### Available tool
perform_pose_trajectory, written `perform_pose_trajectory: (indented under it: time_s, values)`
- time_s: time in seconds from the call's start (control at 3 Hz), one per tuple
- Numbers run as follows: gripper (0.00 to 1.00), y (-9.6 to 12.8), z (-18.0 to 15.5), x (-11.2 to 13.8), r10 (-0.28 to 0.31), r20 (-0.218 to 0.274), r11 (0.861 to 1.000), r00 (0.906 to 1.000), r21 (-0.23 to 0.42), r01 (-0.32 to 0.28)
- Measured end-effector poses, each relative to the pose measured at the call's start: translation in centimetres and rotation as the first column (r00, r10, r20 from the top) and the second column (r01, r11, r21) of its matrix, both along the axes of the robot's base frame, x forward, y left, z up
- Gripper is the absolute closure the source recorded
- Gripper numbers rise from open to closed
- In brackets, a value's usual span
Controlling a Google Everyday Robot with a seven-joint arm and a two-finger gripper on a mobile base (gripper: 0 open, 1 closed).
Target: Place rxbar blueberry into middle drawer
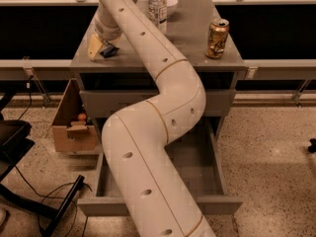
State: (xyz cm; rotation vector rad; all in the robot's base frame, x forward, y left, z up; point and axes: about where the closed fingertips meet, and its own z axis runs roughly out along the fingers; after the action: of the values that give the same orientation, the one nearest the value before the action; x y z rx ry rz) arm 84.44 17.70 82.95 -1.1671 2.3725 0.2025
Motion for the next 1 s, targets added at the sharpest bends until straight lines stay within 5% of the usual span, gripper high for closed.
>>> perform_pose_trajectory:
  time_s: [0.67, 1.0]
  values:
    - [0.96, -0.04, 0.86, -0.39, 0.0, 0.0, 1.0, 1.0, 0.0, 0.0]
    - [1.0, -0.04, 0.86, -0.39, 0.0, 0.0, 1.0, 1.0, 0.0, 0.0]
